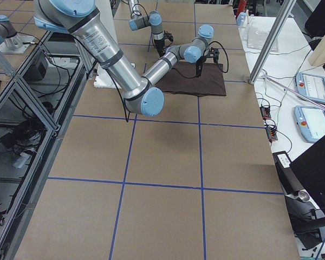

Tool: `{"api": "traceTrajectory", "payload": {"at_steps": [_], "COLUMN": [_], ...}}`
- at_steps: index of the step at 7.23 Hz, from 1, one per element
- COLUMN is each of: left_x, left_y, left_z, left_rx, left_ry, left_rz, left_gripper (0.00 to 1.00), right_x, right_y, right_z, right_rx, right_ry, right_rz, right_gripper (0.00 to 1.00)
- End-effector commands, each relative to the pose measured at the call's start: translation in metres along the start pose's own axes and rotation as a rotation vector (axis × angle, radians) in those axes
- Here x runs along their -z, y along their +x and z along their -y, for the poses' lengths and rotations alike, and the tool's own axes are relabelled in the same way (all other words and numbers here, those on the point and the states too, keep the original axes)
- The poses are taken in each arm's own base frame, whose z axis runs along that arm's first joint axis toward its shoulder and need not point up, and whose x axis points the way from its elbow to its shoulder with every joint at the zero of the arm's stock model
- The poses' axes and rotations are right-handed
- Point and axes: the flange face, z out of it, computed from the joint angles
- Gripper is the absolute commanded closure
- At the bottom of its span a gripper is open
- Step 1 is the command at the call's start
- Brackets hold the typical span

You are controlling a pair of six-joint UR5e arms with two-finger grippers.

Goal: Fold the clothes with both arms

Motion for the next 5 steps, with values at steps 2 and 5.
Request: {"api": "traceTrajectory", "payload": {"at_steps": [2,5], "left_x": [-0.0077,-0.0047], "left_y": [-0.0029,0.0009], "left_z": [-0.0018,-0.0033], "left_rx": [-0.001,-0.002], "left_ry": [0.001,-0.004], "left_rz": [0.016,0.008], "left_gripper": [0.35,0.76], "right_x": [-0.0009,0.0037], "right_y": [0.0014,-0.0014], "right_z": [-0.0001,-0.0024], "right_rx": [-0.001,0.004], "right_ry": [-0.001,0.002], "right_rz": [-0.001,0.005], "right_gripper": [0.0,0.0]}}
